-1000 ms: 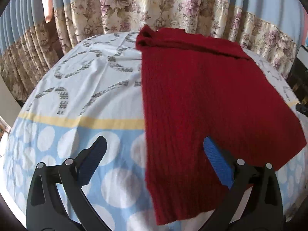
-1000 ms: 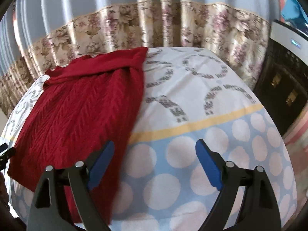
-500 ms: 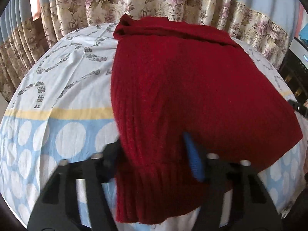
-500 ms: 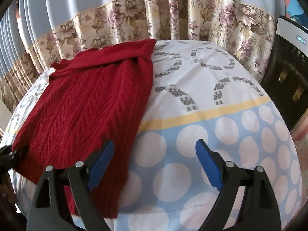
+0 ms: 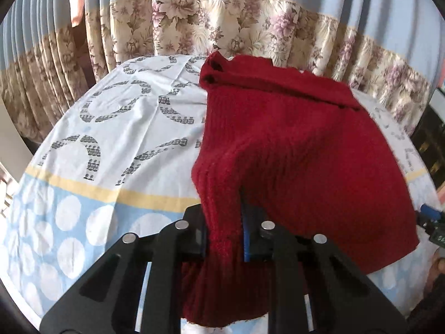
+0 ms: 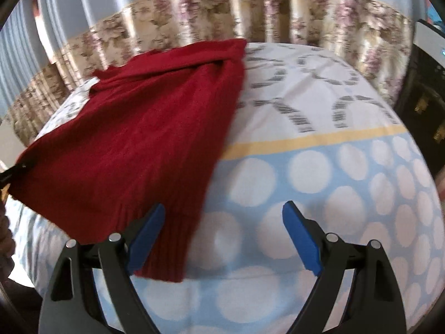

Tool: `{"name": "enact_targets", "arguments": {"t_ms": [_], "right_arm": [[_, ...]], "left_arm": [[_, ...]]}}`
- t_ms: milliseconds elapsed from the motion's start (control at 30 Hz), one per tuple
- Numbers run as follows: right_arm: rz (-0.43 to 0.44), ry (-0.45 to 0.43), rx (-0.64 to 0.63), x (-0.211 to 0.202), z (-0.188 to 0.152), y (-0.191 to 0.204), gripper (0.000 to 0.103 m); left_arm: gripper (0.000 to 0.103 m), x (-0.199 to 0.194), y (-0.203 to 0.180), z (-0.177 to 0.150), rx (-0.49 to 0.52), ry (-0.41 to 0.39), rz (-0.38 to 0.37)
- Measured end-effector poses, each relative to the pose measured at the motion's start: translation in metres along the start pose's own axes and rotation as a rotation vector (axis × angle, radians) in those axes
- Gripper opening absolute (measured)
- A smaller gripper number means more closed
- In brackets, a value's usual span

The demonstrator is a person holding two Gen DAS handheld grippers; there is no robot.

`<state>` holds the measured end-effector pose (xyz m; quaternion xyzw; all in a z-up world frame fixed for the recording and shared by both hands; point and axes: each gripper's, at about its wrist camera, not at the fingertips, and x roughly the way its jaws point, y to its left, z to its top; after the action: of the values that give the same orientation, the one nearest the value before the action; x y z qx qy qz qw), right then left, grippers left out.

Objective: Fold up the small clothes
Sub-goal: 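Grasp the sweater edge with the left tool while the right tool grasps the hem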

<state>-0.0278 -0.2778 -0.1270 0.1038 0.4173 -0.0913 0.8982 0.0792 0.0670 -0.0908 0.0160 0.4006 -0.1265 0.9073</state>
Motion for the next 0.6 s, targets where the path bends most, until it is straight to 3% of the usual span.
{"name": "enact_targets", "arguments": {"t_ms": [200,233,267,333,433,533,600], "right_arm": [[0.073,0.023,-0.002,0.012,-0.003,0.023,0.087],[0.082,0.027,-0.005,0.014,-0.003,0.026,0.083],[0.095,0.033,-0.018,0.016,-0.003,0.031,0.077],[0.130,0.038,-0.042,0.016,-0.003,0.039,0.046],[0.137,0.029,-0.081,0.011,-0.002,0.051,0.015],[0.133,-0.005,-0.041,-0.002,0.000,0.037,0.013],[0.067,-0.047,-0.025,-0.016,0.002,0.022,0.012]], "left_arm": [[0.018,0.009,0.003,-0.007,0.003,0.023,0.018],[0.018,0.009,0.002,-0.008,0.007,0.022,0.013],[0.018,0.008,0.001,-0.009,0.008,0.020,0.010],[0.018,0.007,0.000,-0.009,0.003,0.017,-0.006],[0.019,0.005,-0.004,-0.010,0.020,0.009,-0.015],[0.020,0.004,-0.003,-0.008,0.024,0.009,-0.033],[0.021,0.001,-0.002,-0.007,0.030,0.005,-0.036]]}}
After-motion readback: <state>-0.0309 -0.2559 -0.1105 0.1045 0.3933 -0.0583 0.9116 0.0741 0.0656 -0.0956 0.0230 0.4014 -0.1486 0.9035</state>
